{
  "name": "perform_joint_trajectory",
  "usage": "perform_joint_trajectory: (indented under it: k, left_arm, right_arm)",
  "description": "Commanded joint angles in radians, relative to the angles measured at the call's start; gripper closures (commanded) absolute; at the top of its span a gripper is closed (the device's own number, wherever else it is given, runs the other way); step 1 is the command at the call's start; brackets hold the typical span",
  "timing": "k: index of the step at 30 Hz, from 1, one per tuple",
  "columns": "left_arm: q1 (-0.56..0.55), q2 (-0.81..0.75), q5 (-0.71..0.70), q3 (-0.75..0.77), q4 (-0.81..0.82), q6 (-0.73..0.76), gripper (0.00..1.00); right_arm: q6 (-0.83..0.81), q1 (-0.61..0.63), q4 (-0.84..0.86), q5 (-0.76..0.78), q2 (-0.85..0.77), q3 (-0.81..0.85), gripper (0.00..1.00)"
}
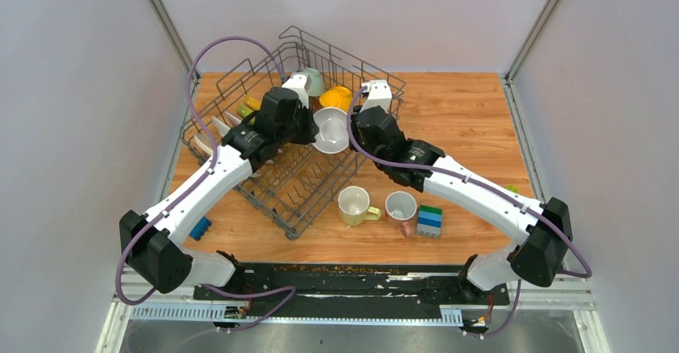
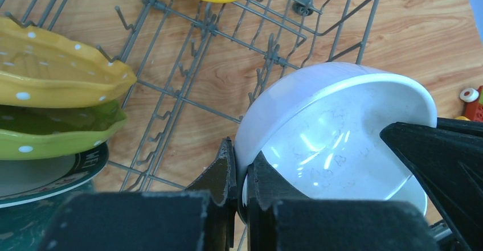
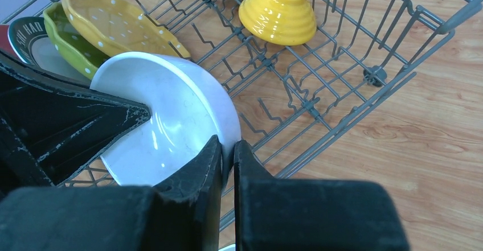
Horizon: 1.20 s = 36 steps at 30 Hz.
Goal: Load the mixed dishes into the dish rack
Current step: Turn the bowl upside down on the dish rack.
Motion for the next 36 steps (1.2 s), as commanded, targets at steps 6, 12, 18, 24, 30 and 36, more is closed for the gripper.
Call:
perform_joint_trajectory:
  k: [6, 12, 18, 24, 30, 36]
  left_arm:
    - [0.000, -0.017, 0.059, -0.018, 0.088, -0.001, 1.00]
    - [0.004, -0.042, 0.069, -0.048, 0.133, 0.021, 1.00]
    - [0.116, -0.082, 0.237, -0.090, 0.175, 0.000, 1.00]
    - [0.202, -0.110, 0.432, -0.093, 0.206, 0.019, 1.00]
    - [0.260, -0.126, 0.612, -0.098, 0.246, 0.016, 1.00]
    - [0.306, -0.125, 0.803, -0.118, 0.320, -0.027, 1.00]
  right_arm:
    - [-0.006, -0.010, 0.080, -0.165, 0.005, 0.003, 0.84]
    - [0.049, -0.053, 0.079, -0.376, 0.013, 0.006, 0.67]
    - [0.175, -0.171, 0.106, -0.689, -0.002, -0.021, 0.26]
    - [0.261, -0.257, 0.261, -0.944, -0.054, -0.098, 0.18]
    - [0.375, -0.333, 0.425, -1.073, -0.109, -0.190, 0.17]
    - [0.446, -0.375, 0.585, -1.220, -0.126, -0.237, 0.17]
